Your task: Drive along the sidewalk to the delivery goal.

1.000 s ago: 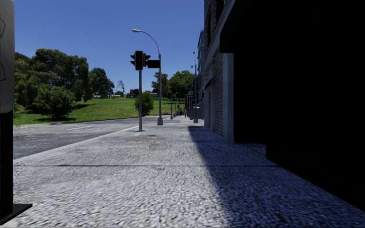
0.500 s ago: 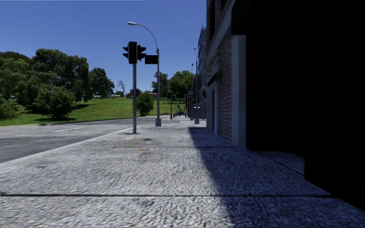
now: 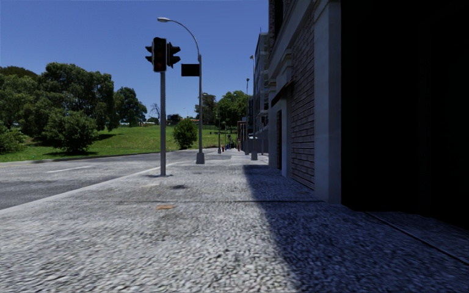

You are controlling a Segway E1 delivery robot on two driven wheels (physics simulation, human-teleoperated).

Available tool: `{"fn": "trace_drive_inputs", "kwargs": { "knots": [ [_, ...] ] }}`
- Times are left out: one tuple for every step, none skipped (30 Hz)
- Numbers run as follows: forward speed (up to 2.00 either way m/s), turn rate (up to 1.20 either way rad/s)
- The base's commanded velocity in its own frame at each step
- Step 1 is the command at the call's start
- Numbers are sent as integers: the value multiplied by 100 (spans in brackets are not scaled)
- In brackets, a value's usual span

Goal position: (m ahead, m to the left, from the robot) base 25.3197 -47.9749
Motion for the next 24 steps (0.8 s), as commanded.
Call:
{"fn": "trace_drive_inputs", "kwargs": {
  "knots": [
    [200, 0],
    [200, 0],
    [200, 0],
    [200, 0],
    [200, 0],
    [200, 0],
    [200, 0],
    [200, 0],
    [200, 0],
    [200, 0],
    [200, 0],
    [200, 0],
    [200, 0],
    [200, 0],
    [200, 0],
    [200, 0],
    [200, 0],
    [200, 0],
    [200, 0],
    [200, 0],
    [200, 0],
    [200, 0],
    [200, 0],
    [200, 0]
  ]
}}
